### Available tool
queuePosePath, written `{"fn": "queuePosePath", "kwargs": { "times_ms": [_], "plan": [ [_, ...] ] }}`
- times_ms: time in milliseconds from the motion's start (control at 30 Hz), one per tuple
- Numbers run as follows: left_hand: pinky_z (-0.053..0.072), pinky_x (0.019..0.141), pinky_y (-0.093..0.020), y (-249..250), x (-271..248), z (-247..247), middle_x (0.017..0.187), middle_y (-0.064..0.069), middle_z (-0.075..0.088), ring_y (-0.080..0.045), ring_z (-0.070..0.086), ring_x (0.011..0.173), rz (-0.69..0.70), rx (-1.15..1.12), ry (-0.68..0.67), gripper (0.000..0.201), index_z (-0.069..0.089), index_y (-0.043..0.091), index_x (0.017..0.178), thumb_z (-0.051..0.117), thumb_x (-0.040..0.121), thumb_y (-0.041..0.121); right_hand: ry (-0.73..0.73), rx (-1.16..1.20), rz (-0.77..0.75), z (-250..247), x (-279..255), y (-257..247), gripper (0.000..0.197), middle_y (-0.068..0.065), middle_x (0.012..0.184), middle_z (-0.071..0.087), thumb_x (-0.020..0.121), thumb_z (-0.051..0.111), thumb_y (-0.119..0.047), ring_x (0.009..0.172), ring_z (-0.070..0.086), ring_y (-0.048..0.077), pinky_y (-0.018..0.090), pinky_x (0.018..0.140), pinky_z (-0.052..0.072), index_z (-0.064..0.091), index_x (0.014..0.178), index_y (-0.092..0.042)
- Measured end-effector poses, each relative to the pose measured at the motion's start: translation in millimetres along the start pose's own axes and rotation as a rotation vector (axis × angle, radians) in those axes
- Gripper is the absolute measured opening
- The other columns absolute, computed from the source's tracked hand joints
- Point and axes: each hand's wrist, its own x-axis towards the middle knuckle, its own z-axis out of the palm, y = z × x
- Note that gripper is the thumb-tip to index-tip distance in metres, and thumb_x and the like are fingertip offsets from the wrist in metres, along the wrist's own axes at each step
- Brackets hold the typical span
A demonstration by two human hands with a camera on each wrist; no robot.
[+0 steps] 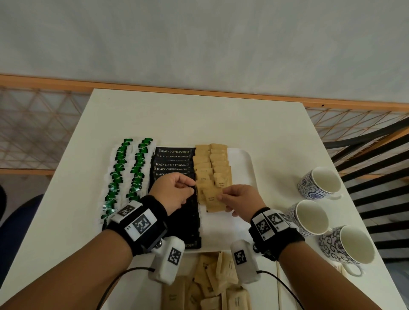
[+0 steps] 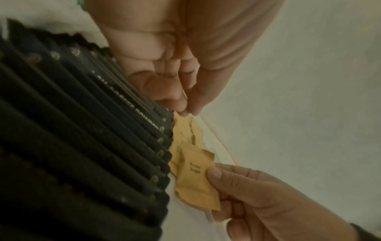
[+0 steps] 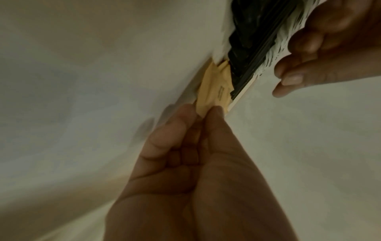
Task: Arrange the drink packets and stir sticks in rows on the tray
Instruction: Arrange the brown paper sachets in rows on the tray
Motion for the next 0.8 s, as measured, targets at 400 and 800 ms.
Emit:
{"fn": "queuePosePath", "kwargs": {
  "times_ms": [400,800],
  "plan": [
    [0.046,0.076,-0.028,13,23,2,0.092,0.009,0.046,-0.012,0.051,0.080,0.137,0.616,-0.007,0.022,0.058,0.030,0.105,0.067,0.085,0.033,0.154,-0.261,-0.012,11,7,-10,0.022,-0.007,0.082,0.067,0.079,0.069,-0.041,0.071,0.062,0.009,0.023,0.060,0.049,0.054,0.085,-0.027],
    [0.049,0.086,-0.040,24,55,6,0.097,0.004,0.046,-0.020,0.055,0.096,0.242,0.782,-0.047,0.026,0.061,0.031,0.115,0.058,0.089,0.027,-0.033,-0.335,-0.106,17,11,-12,0.013,-0.014,0.074,0.056,0.079,0.071,-0.023,0.075,0.055,0.009,0.021,0.069,0.048,0.060,0.079,-0.029]
  ]
}}
